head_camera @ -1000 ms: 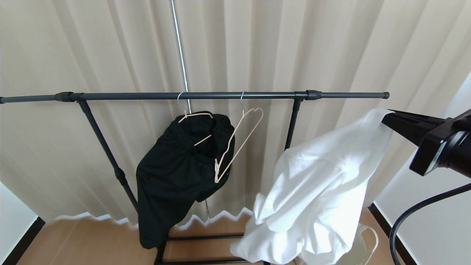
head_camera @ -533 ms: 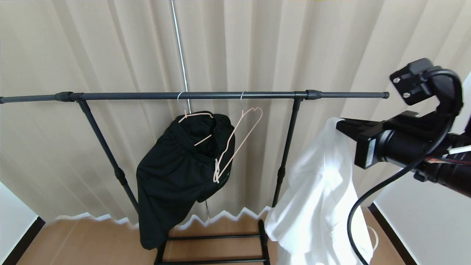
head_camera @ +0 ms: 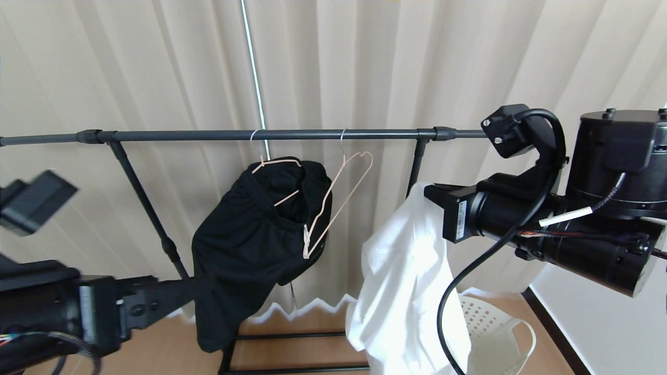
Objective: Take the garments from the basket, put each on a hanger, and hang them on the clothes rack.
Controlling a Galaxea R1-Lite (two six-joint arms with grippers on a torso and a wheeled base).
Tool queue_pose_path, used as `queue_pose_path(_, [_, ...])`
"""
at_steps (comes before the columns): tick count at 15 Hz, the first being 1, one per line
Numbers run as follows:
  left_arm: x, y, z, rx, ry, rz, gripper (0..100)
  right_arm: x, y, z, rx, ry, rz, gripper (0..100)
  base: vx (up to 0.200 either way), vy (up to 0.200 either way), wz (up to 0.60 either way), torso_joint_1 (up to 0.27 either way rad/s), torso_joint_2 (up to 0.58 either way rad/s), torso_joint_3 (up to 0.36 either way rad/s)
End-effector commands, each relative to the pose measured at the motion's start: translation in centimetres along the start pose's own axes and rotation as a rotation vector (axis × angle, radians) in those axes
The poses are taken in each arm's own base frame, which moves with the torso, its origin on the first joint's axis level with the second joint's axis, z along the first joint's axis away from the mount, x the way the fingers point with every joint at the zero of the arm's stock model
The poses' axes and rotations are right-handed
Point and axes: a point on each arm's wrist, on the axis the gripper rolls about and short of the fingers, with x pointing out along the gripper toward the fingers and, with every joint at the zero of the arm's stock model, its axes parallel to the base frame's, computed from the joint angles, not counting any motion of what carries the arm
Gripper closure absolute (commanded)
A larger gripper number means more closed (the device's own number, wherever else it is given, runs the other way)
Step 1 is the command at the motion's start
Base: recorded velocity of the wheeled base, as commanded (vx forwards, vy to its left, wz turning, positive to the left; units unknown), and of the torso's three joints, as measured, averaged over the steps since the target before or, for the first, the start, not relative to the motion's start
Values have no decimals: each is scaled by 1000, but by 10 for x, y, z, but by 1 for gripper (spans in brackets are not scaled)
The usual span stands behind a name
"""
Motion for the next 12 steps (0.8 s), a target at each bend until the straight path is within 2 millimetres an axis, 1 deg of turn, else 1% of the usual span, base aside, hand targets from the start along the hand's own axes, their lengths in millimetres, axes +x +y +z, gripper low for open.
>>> queue_pose_path(1, [65,-42,4,77,183,-32,0,15,9,-7,-3,33,16,100,0,0,0,0,0,0])
queue_pose_path(2, [81,-51,2,96,218,-38,0,20,16,-12,-11,51,32,100,0,0,0,0,0,0])
queue_pose_path(3, [93,-58,0,105,238,-45,0,22,21,-13,-10,53,43,100,0,0,0,0,0,0])
queue_pose_path(4, [102,-67,0,110,241,-62,0,21,23,-12,3,49,49,100,0,0,0,0,0,0])
queue_pose_path(5, [111,-75,2,118,241,-75,0,20,30,-9,16,37,72,100,0,0,0,0,0,0])
queue_pose_path(7, [122,-90,6,128,225,-107,0,19,35,-8,22,17,91,100,0,0,0,0,0,0])
queue_pose_path(8, [128,-93,7,129,218,-114,0,19,37,-8,22,13,97,100,0,0,0,0,0,0])
queue_pose_path(9, [134,-101,6,135,188,-135,0,20,39,-9,23,12,102,100,0,0,0,0,0,0])
queue_pose_path(10, [141,-105,4,135,168,-136,0,21,39,-9,22,8,98,100,0,0,0,0,0,0])
queue_pose_path(11, [141,-105,4,135,168,-136,0,21,39,-9,22,8,98,100,0,0,0,0,0,0])
queue_pose_path(12, [158,-113,3,130,87,-117,0,20,41,-10,20,9,98,100,0,0,0,0,0,0])
